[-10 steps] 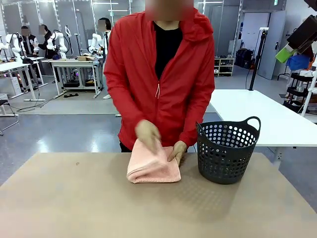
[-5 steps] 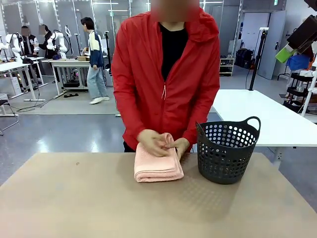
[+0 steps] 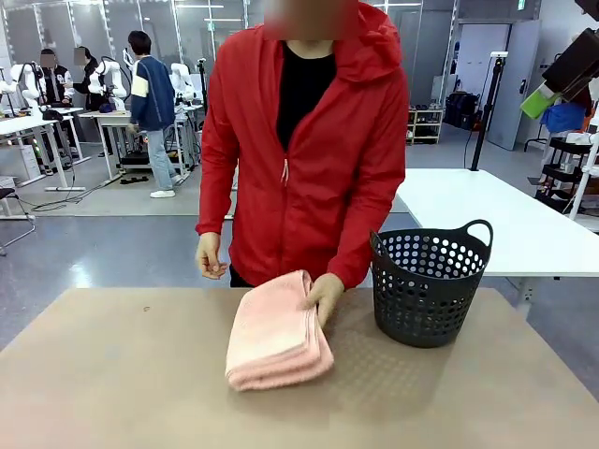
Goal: Fold the towel.
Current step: Pick up the 100 cm Hotel Towel and place it on the left side of the table.
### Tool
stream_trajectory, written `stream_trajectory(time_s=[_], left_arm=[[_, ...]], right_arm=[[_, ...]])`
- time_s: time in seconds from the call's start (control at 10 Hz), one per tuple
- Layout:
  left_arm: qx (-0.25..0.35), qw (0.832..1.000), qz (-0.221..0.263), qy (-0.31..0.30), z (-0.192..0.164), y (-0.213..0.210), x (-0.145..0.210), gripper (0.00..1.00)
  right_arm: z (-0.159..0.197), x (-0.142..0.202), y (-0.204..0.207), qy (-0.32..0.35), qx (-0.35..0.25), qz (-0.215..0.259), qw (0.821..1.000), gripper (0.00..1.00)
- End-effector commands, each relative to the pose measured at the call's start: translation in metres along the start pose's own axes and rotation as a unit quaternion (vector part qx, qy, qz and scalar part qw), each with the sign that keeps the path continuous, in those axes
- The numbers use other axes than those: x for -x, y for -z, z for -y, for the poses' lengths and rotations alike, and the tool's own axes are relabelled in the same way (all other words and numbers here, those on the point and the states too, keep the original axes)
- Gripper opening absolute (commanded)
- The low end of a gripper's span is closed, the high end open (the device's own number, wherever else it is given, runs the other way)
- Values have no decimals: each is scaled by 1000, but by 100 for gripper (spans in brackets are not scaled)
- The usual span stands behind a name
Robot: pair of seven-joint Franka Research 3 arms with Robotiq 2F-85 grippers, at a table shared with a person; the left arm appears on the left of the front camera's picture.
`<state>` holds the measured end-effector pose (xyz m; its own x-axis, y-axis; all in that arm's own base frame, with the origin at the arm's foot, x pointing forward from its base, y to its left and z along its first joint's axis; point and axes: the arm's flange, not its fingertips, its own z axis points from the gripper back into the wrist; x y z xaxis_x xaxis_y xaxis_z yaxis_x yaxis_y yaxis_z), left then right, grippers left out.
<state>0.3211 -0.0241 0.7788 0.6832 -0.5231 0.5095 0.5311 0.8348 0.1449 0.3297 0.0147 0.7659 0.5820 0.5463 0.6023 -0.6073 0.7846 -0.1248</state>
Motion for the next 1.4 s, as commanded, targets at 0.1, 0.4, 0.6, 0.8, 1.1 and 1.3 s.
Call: stream_trajectory(time_s=[0.1,0.4,0.6,0.8,1.1,1.3], left_arm=[[0,1000,-7,-1,-1,-4,-2,100],[0,1000,0,0,0,0,0,100],[0,1000,0,0,0,0,0,100],[0,1000,0,0,0,0,0,100],[0,1000,0,0,0,0,0,100],[0,1000,0,0,0,0,0,100]], right_arm=[[1,0,0,0,-1,1,1000,100],[1,0,0,0,-1,1,1000,100],[1,0,0,0,-1,1,1000,100],[1,0,0,0,-1,1,1000,100],[1,0,0,0,-1,1,1000,100],[1,0,0,0,-1,1,1000,100]])
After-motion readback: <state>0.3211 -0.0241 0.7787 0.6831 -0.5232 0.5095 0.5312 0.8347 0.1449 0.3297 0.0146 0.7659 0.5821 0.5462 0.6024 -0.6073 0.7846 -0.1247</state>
